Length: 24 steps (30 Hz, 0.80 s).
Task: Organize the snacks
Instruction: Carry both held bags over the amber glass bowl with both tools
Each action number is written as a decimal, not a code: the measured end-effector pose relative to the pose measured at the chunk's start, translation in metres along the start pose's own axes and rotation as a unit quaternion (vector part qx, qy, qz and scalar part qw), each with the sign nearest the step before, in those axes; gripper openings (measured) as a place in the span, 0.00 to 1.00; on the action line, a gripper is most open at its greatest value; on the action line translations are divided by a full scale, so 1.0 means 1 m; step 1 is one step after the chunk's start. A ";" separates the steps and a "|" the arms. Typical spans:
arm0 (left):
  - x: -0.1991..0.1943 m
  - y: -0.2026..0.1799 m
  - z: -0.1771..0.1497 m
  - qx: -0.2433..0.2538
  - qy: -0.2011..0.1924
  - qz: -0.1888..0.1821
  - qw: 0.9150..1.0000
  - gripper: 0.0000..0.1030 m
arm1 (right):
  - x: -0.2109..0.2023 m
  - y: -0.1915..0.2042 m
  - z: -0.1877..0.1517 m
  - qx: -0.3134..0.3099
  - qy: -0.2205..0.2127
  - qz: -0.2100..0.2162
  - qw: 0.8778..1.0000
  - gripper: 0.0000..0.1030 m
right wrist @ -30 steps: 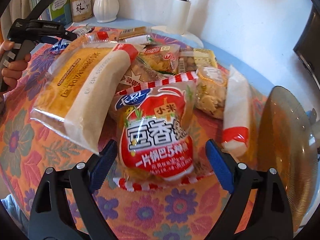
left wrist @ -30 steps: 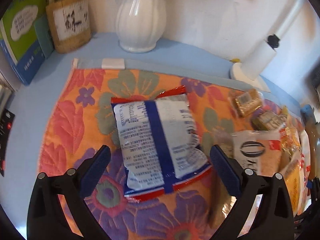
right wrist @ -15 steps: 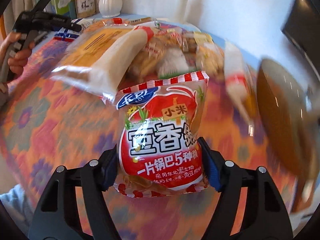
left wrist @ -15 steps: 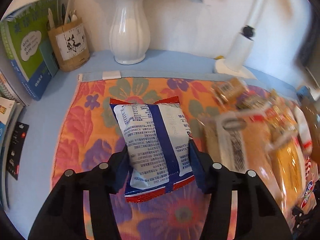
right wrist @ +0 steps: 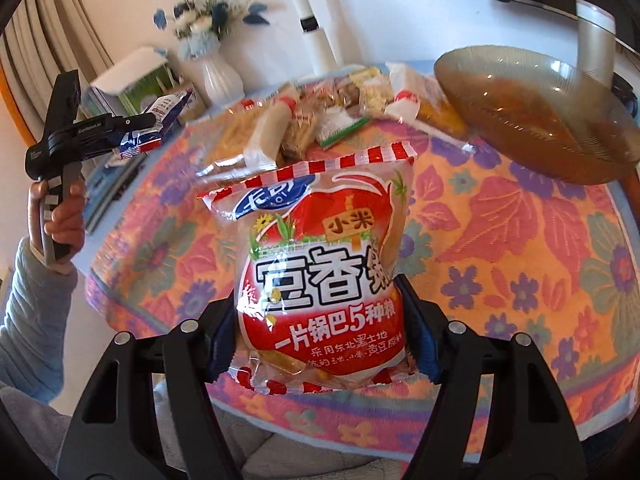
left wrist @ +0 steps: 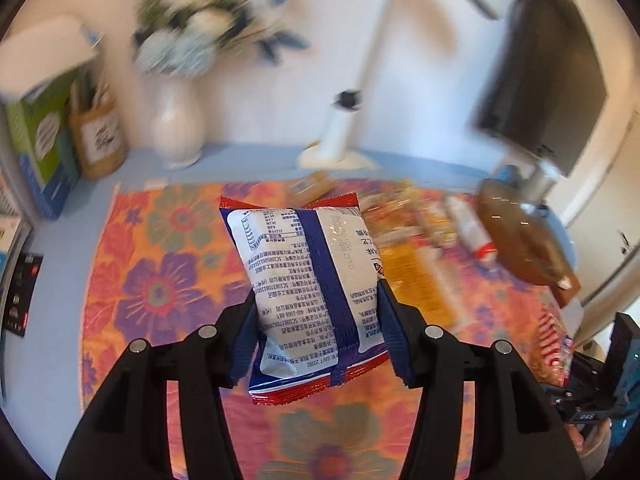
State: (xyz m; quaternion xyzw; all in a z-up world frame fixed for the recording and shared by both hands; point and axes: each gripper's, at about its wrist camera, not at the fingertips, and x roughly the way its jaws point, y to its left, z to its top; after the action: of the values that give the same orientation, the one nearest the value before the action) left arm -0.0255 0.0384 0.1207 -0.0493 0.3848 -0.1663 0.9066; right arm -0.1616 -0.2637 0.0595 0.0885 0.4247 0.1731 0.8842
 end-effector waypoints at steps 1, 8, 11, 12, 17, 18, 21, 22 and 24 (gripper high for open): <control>-0.003 -0.015 0.004 0.010 -0.006 -0.008 1.000 0.51 | -0.006 -0.001 0.000 0.002 -0.005 -0.001 1.000 0.69; 0.024 -0.132 0.037 0.082 -0.007 -0.079 0.993 0.52 | -0.060 -0.049 0.010 0.058 -0.064 -0.072 0.994 0.69; 0.053 -0.182 0.051 0.086 0.025 -0.147 0.985 0.52 | -0.070 -0.076 0.024 0.093 -0.068 -0.091 0.989 0.69; 0.062 -0.195 0.055 0.082 0.038 -0.168 0.982 0.51 | -0.075 -0.085 0.030 0.100 -0.072 -0.104 0.987 0.69; 0.114 -0.264 0.069 0.100 0.068 -0.194 0.974 0.52 | -0.084 -0.125 0.066 0.130 -0.096 -0.137 0.977 0.70; 0.121 -0.270 0.071 0.102 0.071 -0.196 0.973 0.52 | -0.082 -0.136 0.076 0.139 -0.095 -0.151 0.974 0.70; 0.154 -0.292 0.079 0.109 0.074 -0.186 0.974 0.54 | -0.065 -0.164 0.103 0.156 -0.073 -0.178 0.969 0.70; 0.166 -0.298 0.082 0.114 0.073 -0.177 0.975 0.64 | -0.060 -0.171 0.111 0.159 -0.070 -0.181 0.968 0.71; 0.175 -0.299 0.086 0.115 0.065 -0.164 0.978 0.82 | -0.053 -0.183 0.123 0.165 -0.069 -0.197 0.964 0.80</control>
State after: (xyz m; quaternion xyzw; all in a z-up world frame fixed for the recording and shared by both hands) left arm 0.0706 -0.3055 0.1271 0.0042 0.4079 -0.3584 0.8397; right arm -0.0538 -0.4540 0.1192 0.1592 0.3948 -0.0833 0.9010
